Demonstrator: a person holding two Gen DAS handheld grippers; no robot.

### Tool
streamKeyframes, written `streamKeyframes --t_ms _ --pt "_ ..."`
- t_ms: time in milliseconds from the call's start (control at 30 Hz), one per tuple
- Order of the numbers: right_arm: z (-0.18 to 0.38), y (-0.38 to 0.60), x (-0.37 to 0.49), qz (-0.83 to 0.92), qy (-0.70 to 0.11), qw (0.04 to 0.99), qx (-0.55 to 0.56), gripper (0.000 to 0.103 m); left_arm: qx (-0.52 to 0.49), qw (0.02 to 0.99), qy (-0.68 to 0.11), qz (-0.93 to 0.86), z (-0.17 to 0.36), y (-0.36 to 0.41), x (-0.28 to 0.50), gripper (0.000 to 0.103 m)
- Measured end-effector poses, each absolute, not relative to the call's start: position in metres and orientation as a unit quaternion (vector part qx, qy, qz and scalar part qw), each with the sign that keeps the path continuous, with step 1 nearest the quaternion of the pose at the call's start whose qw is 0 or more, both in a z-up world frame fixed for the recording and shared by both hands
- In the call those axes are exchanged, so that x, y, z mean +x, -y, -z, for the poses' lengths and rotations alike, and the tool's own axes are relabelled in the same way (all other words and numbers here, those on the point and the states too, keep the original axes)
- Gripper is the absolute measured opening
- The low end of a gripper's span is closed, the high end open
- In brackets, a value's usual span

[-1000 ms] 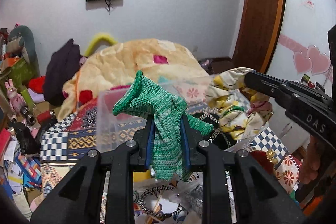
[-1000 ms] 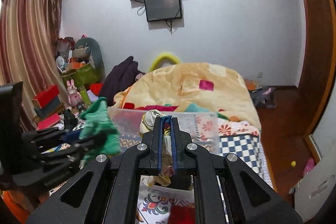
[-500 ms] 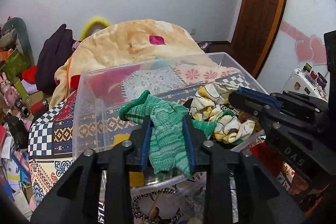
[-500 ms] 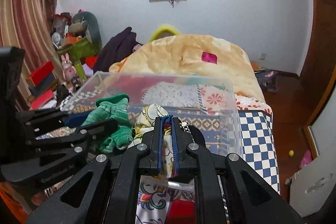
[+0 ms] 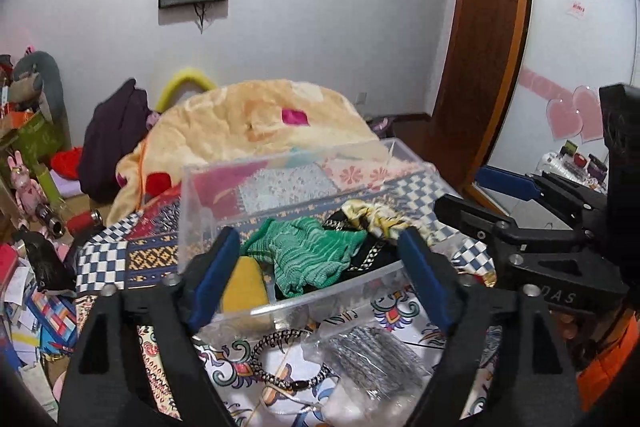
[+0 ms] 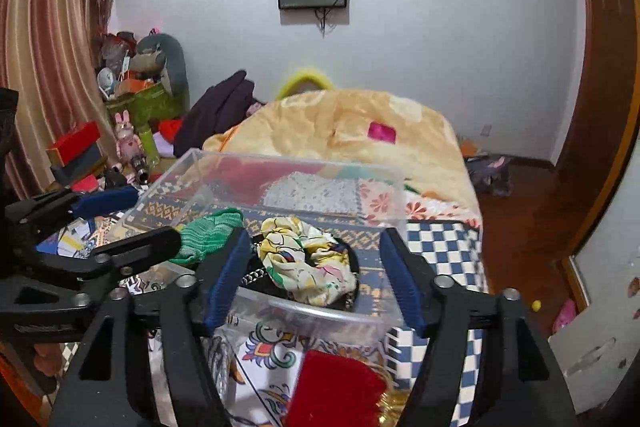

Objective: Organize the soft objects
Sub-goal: 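Grasp the silver mesh bag with left tool while right tool grasps red pouch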

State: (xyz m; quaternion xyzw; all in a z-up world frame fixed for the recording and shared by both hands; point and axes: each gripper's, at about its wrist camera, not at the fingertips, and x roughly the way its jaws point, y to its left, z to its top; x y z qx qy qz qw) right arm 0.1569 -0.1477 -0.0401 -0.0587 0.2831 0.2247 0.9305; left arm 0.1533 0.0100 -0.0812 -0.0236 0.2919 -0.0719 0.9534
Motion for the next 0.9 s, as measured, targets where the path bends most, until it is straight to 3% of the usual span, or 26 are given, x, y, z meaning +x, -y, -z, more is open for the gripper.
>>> streamKeyframes --t_ms 67,167,733,800,900 --pt "0.038 0.156 0.152 -0.222 -0.278 0.933 -0.053 0.071 -0.025 0.956 -0.283 0.069 0.076 -0.010 0.145 0.097" --pt "0.038 0.169 0.145 -0.212 -0.277 0.936 -0.044 0.080 -0.028 0.959 -0.276 0.067 0.072 -0.010 0.135 0.100" --pt "0.100 0.190 0.131 -0.186 -0.369 0.909 -0.055 0.082 -0.035 0.936 -0.339 0.089 0.128 0.020 0.114 0.100" --pt "0.107 0.190 0.132 -0.188 -0.381 0.903 -0.056 0.082 -0.046 0.932 -0.347 0.092 0.135 0.021 0.114 0.098" --pt "0.114 0.187 0.131 -0.189 -0.393 0.898 -0.060 0.082 -0.041 0.927 -0.360 0.098 0.143 0.027 0.116 0.081"
